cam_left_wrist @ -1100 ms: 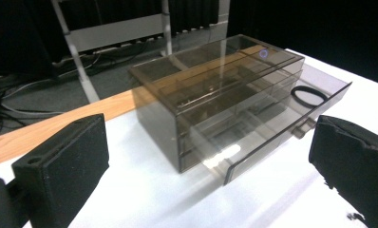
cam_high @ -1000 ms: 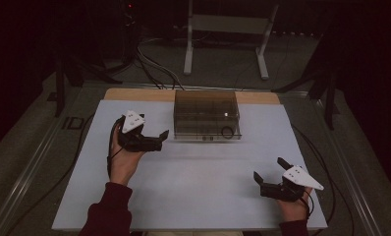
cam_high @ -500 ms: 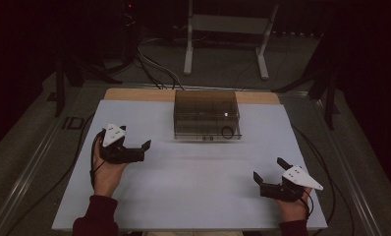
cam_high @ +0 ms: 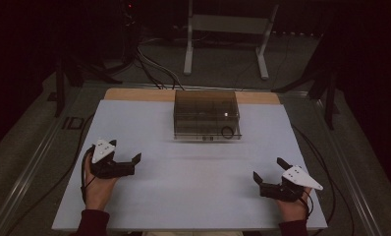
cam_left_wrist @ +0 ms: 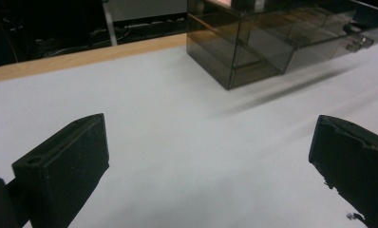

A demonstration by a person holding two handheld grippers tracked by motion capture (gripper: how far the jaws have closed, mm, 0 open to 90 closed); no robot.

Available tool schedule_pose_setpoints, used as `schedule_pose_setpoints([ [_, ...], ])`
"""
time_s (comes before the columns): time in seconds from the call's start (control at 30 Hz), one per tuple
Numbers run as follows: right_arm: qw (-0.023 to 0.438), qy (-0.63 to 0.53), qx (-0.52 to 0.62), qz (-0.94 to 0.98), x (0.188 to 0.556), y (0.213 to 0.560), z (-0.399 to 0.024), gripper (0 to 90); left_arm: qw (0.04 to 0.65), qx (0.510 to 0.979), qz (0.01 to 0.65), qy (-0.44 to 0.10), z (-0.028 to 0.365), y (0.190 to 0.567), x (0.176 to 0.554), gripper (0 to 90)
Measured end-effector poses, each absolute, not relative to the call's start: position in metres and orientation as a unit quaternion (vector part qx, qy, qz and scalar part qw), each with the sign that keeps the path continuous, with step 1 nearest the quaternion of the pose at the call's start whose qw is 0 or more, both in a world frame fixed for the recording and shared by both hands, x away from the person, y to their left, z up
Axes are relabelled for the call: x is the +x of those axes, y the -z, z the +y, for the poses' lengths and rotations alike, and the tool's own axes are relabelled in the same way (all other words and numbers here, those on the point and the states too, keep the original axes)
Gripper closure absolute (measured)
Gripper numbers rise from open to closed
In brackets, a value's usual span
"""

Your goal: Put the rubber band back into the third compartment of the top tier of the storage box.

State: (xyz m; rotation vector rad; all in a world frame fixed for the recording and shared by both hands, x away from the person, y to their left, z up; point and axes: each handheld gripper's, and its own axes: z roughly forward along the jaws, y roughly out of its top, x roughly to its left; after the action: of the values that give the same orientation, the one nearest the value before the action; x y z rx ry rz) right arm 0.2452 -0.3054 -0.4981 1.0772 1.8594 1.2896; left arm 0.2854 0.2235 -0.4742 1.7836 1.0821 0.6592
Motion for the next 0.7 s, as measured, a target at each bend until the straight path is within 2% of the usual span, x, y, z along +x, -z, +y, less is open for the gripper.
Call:
schedule_pose_setpoints([
  [0.7,0.312,-0.49,0.405,0.706,0.245,0.498,-0.304,0.2,0.455,0.714,0.457,-0.272,0.244,0.502,0.255,0.5],
])
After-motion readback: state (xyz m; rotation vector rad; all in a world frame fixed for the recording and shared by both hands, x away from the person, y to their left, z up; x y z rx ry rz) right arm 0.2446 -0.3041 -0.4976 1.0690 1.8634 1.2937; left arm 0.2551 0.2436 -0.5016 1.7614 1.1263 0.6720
